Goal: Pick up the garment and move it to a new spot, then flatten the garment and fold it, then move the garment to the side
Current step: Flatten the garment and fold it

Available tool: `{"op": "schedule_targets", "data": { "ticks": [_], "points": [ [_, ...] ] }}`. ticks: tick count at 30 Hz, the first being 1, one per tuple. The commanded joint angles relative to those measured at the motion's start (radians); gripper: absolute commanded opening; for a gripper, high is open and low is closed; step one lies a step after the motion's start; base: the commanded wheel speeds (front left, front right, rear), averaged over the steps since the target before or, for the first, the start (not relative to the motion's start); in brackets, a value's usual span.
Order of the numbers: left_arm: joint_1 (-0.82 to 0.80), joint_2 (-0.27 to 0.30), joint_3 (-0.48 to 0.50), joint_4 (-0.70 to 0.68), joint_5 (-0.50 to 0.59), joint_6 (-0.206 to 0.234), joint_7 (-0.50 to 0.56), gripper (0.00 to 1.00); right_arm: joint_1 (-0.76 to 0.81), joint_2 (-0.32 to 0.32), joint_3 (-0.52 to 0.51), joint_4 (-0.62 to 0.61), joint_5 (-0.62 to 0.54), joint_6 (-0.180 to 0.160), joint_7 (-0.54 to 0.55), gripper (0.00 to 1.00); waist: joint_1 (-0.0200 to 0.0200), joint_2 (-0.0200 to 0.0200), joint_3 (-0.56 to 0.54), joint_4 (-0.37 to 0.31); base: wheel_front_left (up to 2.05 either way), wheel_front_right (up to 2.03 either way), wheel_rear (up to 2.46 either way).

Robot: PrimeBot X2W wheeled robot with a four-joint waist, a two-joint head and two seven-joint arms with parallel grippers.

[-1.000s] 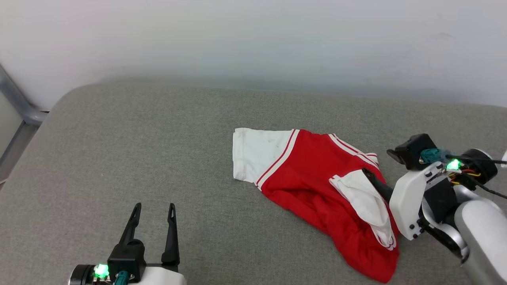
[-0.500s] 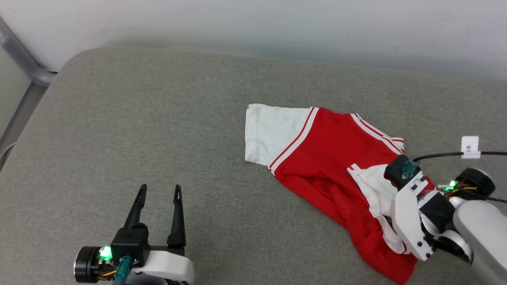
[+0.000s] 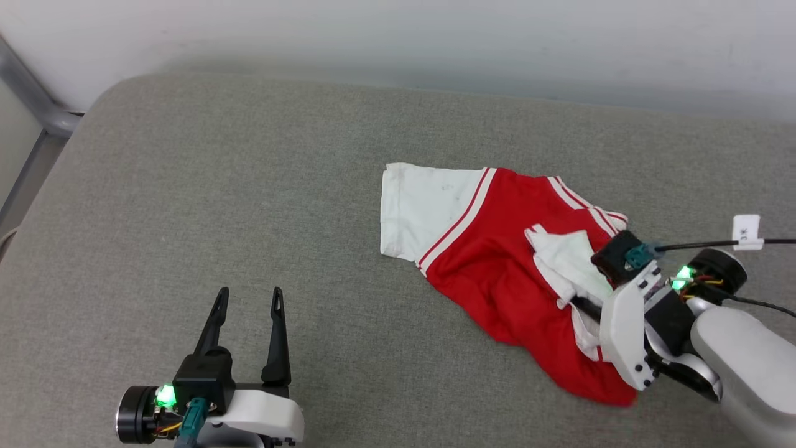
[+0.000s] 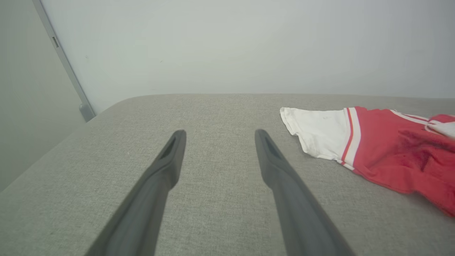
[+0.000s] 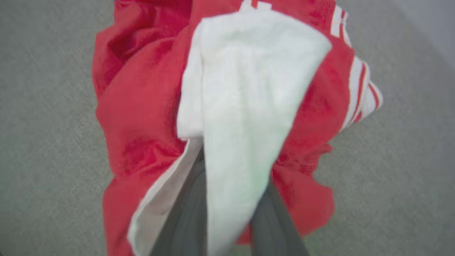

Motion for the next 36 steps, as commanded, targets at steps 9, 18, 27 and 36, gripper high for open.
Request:
{"op": "schedule_targets", "data": {
  "ticks": [9, 18, 27, 36],
  "points": [
    [0.036, -0.002, 0.011, -0.004, 0.010, -0.011, -0.003, 1.00, 0.057, 0.053, -0.216, -0.076, 0.130, -0.001, -0.200, 0.00, -0.0001, 0.0000, -0.047, -0.057, 0.00, 0.00, 0.00],
    [0.050, -0.003, 0.022, 0.003, 0.015, -0.018, -0.003, 1.00, 0.292, 0.079, -0.566, 0.046, 0.304, -0.001, -0.329, 0.00, -0.0001, 0.0000, -0.050, -0.071, 0.00, 0.00, 0.00],
    [0.055, -0.004, 0.022, 0.011, 0.012, -0.020, -0.003, 1.00, 0.401, 0.093, -0.822, 0.292, 0.468, -0.001, -0.388, 0.00, -0.0001, 0.0000, -0.052, -0.075, 0.00, 0.00, 0.00],
    [0.061, -0.004, 0.025, 0.017, 0.016, -0.018, -0.003, 1.00, 0.370, 0.083, -0.879, 0.545, 0.412, -0.002, -0.457, 0.63, -0.0001, 0.0000, -0.060, -0.078, 0.00, 0.00, 0.00]
  ]
}}
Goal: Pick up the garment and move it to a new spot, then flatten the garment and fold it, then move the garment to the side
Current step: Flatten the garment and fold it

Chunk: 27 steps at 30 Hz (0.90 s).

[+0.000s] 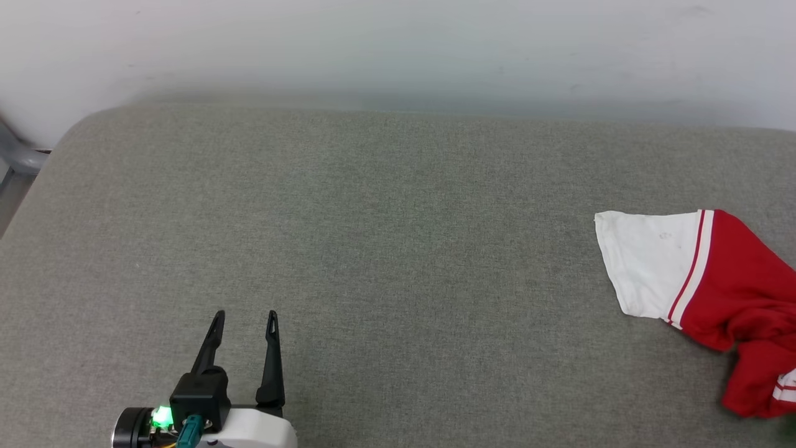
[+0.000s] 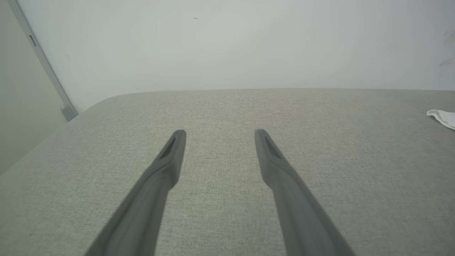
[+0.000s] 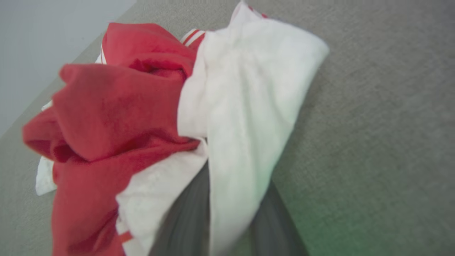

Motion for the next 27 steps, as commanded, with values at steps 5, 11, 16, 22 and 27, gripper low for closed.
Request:
{"op": "schedule_targets", "data": {
  "ticks": [5, 11, 16, 22, 27],
  "points": [
    [0.026, -0.002, 0.002, 0.006, 0.007, 0.000, -0.003, 1.00, -0.017, -0.042, -0.001, 0.006, -0.089, -0.002, -0.132, 1.00, 0.0000, -0.0001, -0.030, -0.009, 0.00, 0.00, 0.00],
    [0.046, -0.002, 0.006, 0.001, 0.011, 0.002, -0.003, 1.00, -0.031, -0.097, -0.048, -0.070, -0.203, -0.002, -0.203, 1.00, 0.0000, -0.0001, -0.059, -0.018, 0.00, 0.00, 0.00],
    [0.049, -0.001, 0.004, -0.003, 0.013, -0.001, -0.003, 1.00, -0.059, -0.113, -0.093, -0.233, -0.353, -0.002, -0.202, 1.00, 0.0000, -0.0001, -0.069, -0.017, 0.00, 0.00, 0.00],
    [0.044, -0.002, 0.000, -0.009, 0.017, -0.005, -0.003, 1.00, -0.118, -0.076, -0.064, -0.556, -0.548, -0.002, 0.010, 1.00, 0.0000, -0.0001, -0.058, -0.002, 0.00, 0.00, 0.00],
    [0.021, -0.001, -0.006, -0.015, 0.019, -0.010, -0.003, 1.00, -0.155, -0.066, 0.036, -0.763, -0.611, -0.002, 0.280, 1.00, 0.0000, -0.0001, -0.031, 0.025, 0.00, 0.00, 0.00]
  ]
}}
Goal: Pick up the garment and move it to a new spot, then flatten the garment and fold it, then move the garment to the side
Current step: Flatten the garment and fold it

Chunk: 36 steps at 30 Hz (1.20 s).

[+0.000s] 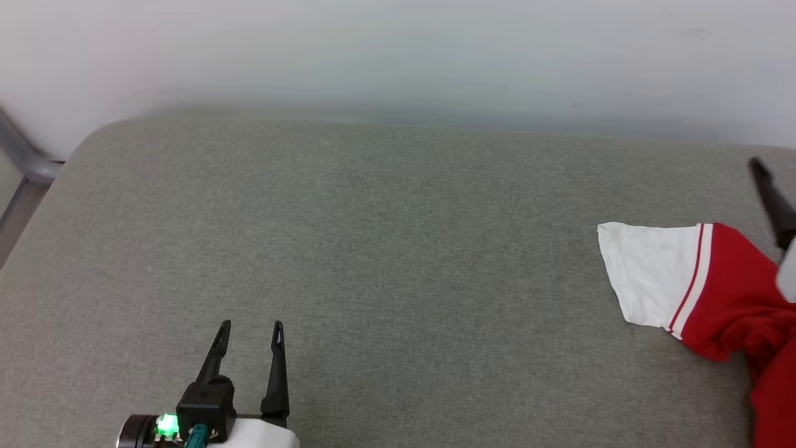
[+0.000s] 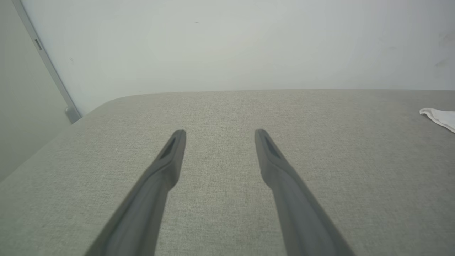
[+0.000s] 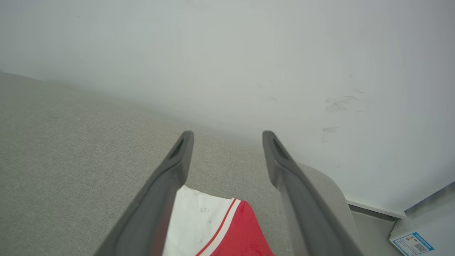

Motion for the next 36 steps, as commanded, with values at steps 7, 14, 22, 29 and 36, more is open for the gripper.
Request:
{"op": "schedule_targets", "data": {
  "ticks": [7, 14, 22, 29, 36],
  "points": [
    [-0.046, -0.001, -0.007, -0.020, 0.004, 0.003, -0.003, 1.00, -0.065, -0.043, 0.192, -0.096, 0.060, -0.001, 0.399, 1.00, 0.0000, 0.0000, 0.063, 0.049, 0.00, 0.00, 0.00],
    [-0.109, -0.001, -0.042, -0.038, -0.024, 0.015, -0.003, 1.00, -0.188, -0.099, 0.318, -0.007, 0.123, -0.001, 0.664, 1.00, 0.0000, 0.0000, 0.176, 0.097, 0.00, 0.00, 0.00],
    [-0.166, -0.001, -0.071, -0.047, -0.049, 0.036, -0.003, 1.00, -0.294, -0.059, 0.397, 0.195, 0.090, -0.001, 0.684, 1.00, 0.0000, 0.0000, 0.269, 0.137, 0.00, 0.00, 0.00],
    [-0.190, -0.001, -0.081, -0.050, -0.055, 0.045, -0.003, 1.00, -0.296, -0.043, 0.487, 0.362, 0.075, -0.001, 0.656, 1.00, 0.0000, 0.0000, 0.304, 0.153, 0.00, 0.00, 0.00],
    [-0.176, -0.001, -0.063, -0.039, -0.047, 0.050, -0.003, 1.00, -0.316, -0.051, 0.481, 0.420, 0.106, -0.002, 0.532, 0.00, 0.0000, 0.0000, 0.273, 0.131, 0.00, 0.00, 0.00]
  ]
}}
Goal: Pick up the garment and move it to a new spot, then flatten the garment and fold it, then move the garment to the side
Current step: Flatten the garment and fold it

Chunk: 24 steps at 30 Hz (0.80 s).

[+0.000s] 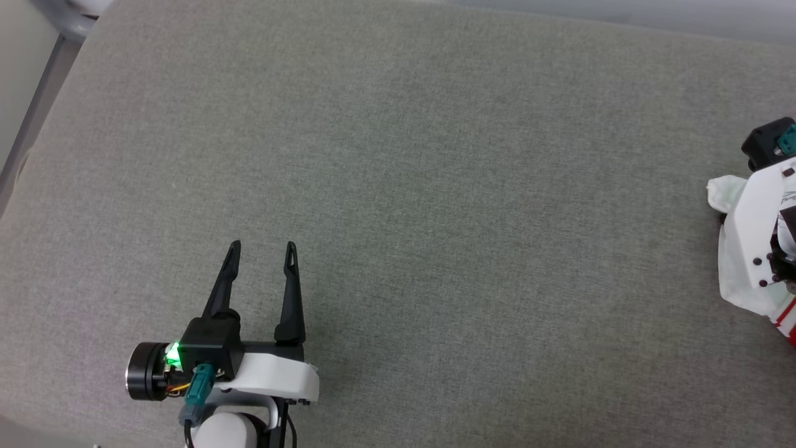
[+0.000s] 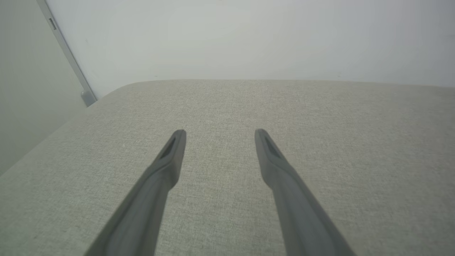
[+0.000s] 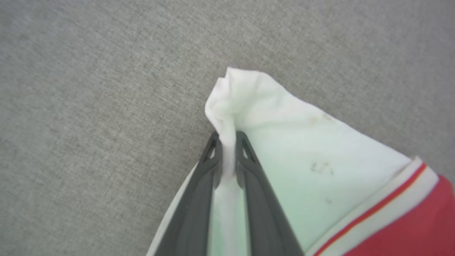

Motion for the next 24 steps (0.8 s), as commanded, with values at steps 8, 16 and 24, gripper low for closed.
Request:
{"op": "schedule_targets", "data": {
  "ticks": [8, 16, 24],
  "points": [
    [0.040, -0.001, 0.023, 0.005, 0.022, -0.004, -0.003, 1.00, 0.012, 0.002, -0.008, -0.048, 0.061, -0.002, -0.208, 0.00, -0.0001, 0.0000, -0.085, -0.047, 0.00, 0.00, 0.00],
    [0.066, -0.001, 0.030, -0.002, 0.033, -0.012, -0.003, 1.00, 0.033, 0.017, -0.034, -0.239, 0.106, -0.002, -0.273, 0.00, -0.0001, 0.0000, -0.129, -0.046, 0.00, 0.00, 0.00],
    [0.061, -0.001, 0.019, -0.012, 0.020, -0.009, -0.003, 1.00, -0.029, 0.104, 0.066, -0.367, 0.082, -0.002, -0.237, 0.00, -0.0001, 0.0000, -0.110, 0.001, 0.00, 0.00, 0.00]
  ]
}}
